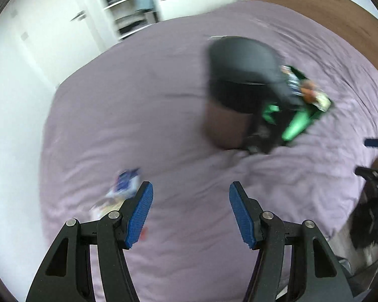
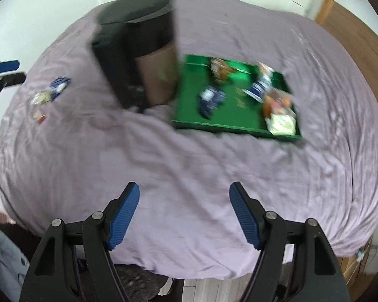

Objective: Organize snacks
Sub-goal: 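Move both tools away from the tray toward the small wrapped snacks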

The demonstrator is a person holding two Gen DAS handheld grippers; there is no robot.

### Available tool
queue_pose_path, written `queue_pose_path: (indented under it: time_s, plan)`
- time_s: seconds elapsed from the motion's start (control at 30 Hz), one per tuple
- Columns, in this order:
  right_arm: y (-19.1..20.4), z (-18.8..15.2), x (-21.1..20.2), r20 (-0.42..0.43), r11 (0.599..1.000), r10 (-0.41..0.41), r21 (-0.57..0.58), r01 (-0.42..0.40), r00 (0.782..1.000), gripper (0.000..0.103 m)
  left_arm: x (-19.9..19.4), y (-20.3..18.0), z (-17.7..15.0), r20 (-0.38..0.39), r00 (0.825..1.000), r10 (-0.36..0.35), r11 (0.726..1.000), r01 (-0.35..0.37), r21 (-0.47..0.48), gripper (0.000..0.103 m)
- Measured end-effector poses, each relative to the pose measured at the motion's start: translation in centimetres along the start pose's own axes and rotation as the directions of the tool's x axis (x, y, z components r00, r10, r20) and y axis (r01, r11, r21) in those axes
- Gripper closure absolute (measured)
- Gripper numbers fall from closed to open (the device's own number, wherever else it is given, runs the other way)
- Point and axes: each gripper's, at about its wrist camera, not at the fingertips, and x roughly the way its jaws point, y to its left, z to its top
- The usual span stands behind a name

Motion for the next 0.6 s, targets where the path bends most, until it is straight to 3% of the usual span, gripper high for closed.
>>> queue_pose_path:
  time_s: [0.27,0.43,0.6]
  plan:
    - [7.3,4.2,-1.7,0.033,0.982,0.055,-0.182,-0.049,0.998,0.018,-1.8,10.7,-6.1,-0.049,0.989,0.139,0.971,-0.146,-0.19,0.046]
    - [11.2,6.8,-2.0,0.043,0.957,0.079,-0.284,-0.064,0.996,0.018,-2.8,16.8,-10.5,-0.094,0.975,0.203,0.921,-0.222,-0.32,0.046]
    - [14.8,9.1,-1.5,0.041,0.928,0.099,-0.364,-0.077,0.994,0.018,-3.2,20.5,-13.4,-0.126,0.963,0.238,0.875,-0.269,-0.401,0.045]
